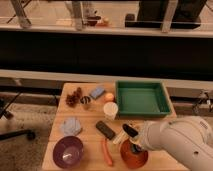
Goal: Place brush in table surface
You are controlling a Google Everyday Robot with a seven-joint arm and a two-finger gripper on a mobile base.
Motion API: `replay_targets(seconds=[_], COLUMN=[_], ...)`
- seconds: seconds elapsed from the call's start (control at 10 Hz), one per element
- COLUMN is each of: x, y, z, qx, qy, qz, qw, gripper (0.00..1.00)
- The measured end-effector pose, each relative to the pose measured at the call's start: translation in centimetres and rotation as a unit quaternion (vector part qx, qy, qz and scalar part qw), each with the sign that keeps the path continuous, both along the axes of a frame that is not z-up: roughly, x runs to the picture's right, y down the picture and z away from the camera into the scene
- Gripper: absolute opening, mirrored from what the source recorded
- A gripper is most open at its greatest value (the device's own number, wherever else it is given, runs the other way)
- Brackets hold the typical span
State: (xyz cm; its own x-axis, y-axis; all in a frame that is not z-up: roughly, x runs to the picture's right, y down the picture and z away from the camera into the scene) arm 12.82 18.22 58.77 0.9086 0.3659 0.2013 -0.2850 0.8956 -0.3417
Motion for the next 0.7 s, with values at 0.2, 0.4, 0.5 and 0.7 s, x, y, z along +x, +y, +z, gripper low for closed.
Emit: replay_targets(seconds=[0.2, 0.4, 0.5, 0.7], x=[1.1, 2.1, 3.0, 4.5], y=[-0.5, -0.8, -1.1, -1.2], z=[0.2, 0.5, 0.8, 1.4], qx=[0.002, 0.001, 0.001, -0.003], qy=[0.006, 0.013, 0.019, 0.030], qz=[0.008, 0.015, 0.019, 0.032], qw=[1.0000, 0.9998, 0.9996, 0.9990], gripper=[0.00, 0.00, 0.00, 0.00])
